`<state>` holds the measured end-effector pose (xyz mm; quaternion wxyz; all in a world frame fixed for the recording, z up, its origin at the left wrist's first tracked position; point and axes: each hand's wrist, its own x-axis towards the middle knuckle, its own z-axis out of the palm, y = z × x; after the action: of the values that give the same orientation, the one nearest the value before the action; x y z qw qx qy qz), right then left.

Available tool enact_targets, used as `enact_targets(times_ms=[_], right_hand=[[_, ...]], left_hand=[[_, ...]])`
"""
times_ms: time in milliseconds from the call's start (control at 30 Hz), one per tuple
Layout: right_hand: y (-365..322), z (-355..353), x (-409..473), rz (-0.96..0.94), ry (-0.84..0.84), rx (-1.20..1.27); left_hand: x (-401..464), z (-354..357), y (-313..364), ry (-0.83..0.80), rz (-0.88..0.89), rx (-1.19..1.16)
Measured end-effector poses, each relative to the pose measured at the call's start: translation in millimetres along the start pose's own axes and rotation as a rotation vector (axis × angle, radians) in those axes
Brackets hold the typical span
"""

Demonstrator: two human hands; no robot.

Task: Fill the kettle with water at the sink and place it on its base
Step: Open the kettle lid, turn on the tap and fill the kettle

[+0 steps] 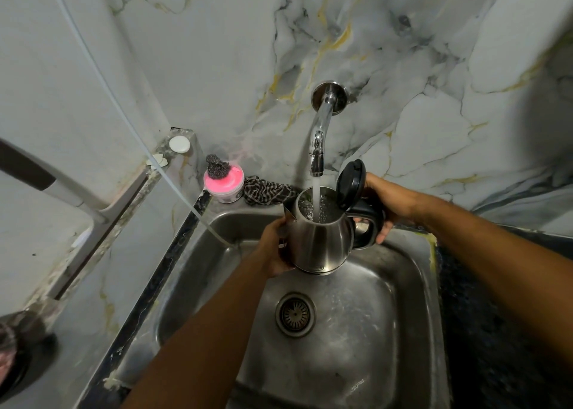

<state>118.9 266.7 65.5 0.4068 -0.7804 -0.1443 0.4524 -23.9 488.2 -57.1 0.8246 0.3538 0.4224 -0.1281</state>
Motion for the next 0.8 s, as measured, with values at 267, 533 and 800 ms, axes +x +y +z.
enact_targets(times_ms=[267, 533, 800], right_hand=[[-1.0, 0.3, -4.2, 0.001, 0.012, -0.009], [-1.3, 2.7, -0.8, -0.022, 0.046, -0.015], [1.3, 0.9, -0.9, -0.024, 0.023, -0.032]], left_hand=[[-5.2, 4.0, -0.6, 0.01, -0.01, -0.018], [-13.2, 7.7, 2.2, 0.022, 0.003, 0.002], [-14.6, 8.6, 0.9, 0.021, -0.016, -0.007]])
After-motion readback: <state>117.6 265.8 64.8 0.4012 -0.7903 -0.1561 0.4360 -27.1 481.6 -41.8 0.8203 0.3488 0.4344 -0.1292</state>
